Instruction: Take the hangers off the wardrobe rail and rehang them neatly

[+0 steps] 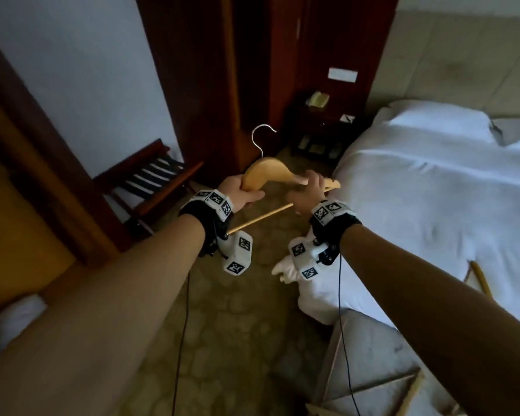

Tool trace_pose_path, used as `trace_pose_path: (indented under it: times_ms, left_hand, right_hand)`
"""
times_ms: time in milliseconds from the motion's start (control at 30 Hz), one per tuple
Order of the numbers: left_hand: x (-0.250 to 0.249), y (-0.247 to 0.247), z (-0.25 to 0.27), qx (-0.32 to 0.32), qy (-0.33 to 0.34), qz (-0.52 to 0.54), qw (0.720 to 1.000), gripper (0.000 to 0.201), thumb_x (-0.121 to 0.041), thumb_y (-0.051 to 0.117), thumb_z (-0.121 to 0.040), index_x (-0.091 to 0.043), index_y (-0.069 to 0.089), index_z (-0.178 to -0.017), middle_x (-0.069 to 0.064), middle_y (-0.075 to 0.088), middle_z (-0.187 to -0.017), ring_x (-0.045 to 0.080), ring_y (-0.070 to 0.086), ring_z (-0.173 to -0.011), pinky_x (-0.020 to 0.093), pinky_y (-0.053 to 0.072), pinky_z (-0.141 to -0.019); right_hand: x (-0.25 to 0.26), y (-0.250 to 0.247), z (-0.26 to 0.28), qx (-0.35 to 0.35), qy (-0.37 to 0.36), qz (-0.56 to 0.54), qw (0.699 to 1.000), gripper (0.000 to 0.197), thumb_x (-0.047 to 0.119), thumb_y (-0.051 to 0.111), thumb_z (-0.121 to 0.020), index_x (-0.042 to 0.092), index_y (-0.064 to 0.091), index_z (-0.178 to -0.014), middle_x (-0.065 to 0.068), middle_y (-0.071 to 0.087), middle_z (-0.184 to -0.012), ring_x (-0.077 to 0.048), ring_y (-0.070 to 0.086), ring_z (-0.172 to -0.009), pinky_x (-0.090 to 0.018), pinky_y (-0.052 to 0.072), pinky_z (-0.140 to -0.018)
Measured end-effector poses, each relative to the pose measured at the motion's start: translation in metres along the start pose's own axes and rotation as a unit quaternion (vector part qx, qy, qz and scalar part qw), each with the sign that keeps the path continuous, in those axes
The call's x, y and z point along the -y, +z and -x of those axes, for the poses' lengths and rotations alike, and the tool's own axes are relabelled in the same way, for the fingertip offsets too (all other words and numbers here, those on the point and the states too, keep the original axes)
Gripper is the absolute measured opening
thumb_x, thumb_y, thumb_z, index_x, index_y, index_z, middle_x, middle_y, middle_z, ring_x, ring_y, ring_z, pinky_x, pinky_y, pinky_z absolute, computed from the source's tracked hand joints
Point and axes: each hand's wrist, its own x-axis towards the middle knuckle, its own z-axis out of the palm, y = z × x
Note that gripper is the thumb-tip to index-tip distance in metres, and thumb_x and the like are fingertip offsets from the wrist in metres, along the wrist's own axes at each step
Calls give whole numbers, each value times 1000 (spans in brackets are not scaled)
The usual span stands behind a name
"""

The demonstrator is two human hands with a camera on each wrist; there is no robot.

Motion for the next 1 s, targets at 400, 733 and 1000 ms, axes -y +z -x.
trace_pose_path:
  times_ms: [400, 733, 1000]
  left_hand:
    - [-47, -236, 83, -196, 30, 119, 973, 11, -19, 59, -93, -11, 55, -86, 4, 57, -69, 19, 52, -59, 32, 46, -61]
    - [-61, -366, 109, -324, 13, 244, 914, 10, -7, 54, -94, -2, 60, -88, 13, 63, -74, 29, 61, -72, 37, 55, -71]
    - [-80, -453, 106, -424, -1, 334, 842, 21, -7, 47, -99, -4, 52, -79, 6, 54, -68, 17, 55, -63, 32, 50, -62]
  right_hand:
    - [270, 93, 64, 195, -122, -89, 969, 75, 19, 62, -86, 20, 23, -150, -10, 59, -126, -21, 64, -104, -38, 59, -78]
    - [412, 140, 94, 313, -268, -56, 910, 47, 23, 58, -89, 22, 48, -135, -3, 68, -117, -19, 64, -108, -36, 54, -87]
    - [472, 177, 69, 390, -347, 42, 852, 60, 44, 60, -90, 29, 39, -144, -3, 50, -138, -27, 48, -126, -49, 50, -93]
